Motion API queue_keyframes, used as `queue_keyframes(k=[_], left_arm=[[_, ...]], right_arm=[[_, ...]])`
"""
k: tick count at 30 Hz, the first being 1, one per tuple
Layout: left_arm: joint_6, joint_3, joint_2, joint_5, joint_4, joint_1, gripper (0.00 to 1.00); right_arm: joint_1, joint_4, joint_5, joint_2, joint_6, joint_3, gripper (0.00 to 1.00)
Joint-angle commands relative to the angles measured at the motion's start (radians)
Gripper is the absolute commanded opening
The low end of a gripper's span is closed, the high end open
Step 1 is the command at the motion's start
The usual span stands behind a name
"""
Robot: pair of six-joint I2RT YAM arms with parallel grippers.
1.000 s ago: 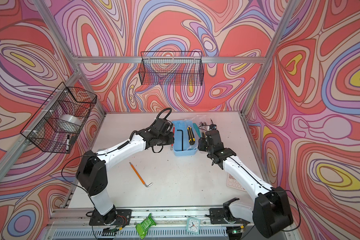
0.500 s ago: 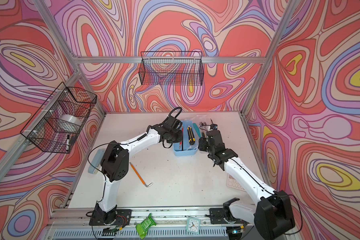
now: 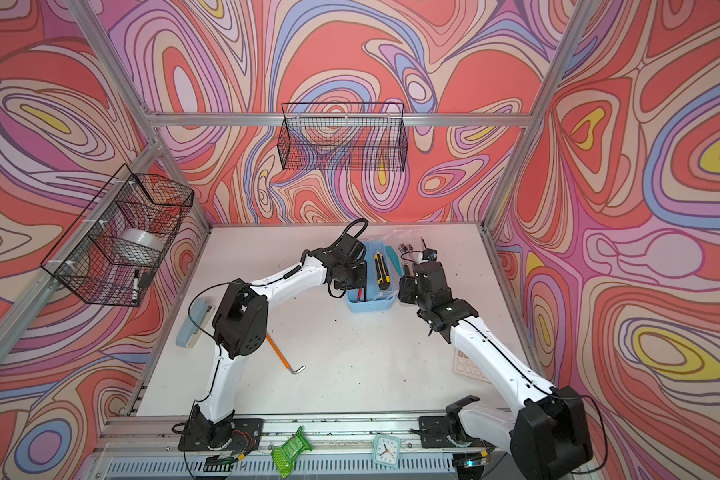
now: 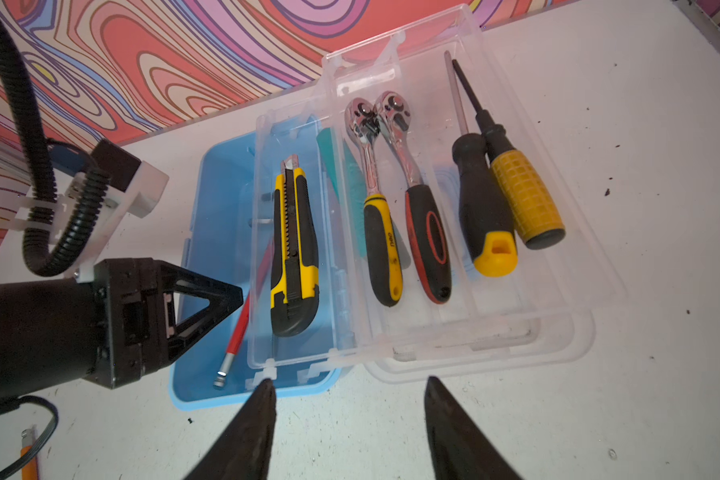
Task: Pack the tool kit
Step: 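Lower the red hex key into the toolbox and open the left gripper, then move the right gripper to the orange hex key while the left withdraws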
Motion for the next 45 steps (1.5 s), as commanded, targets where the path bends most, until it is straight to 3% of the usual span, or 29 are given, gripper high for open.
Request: queue_keyframes(k=[1,8,17,20,31,38,45], left_arm=[[-0.004,0.030,-0.018,-0.001,-0.022,-0.002,0.44],[-0.002,-0.081,-0.160,-0.041,0.043,-0.003,0.62],[-0.040,-0.445,-0.476,-0.275,0.058,0.004,0.93],[-0.078,-0.579,-0.580,-0.326,0.059,0.030,0.99],[-0.167,-0.966,-0.929,-0.396,-0.001,0.218,1.00],[-0.160,-1.100,-1.081,-0.399,-0.076,0.372,1.00],[-0.111,-1.149,-1.121,-0.369,-0.097,0.496,1.00]], right_arm=[[-0.004,-0.013,0.012,-0.019,-0.007,-0.011,0.59],[-0.004,-0.007,-0.014,-0.020,-0.013,-0.008,0.60],[0.005,0.058,-0.179,0.009,-0.040,0.006,0.62],[0.059,0.079,-0.183,0.039,-0.042,0.022,0.62],[0.448,0.120,-0.053,0.317,-0.057,0.198,0.62],[0.673,0.049,-0.022,0.582,-0.110,0.420,0.58],[0.783,-0.022,-0.013,0.767,-0.162,0.552,0.56]])
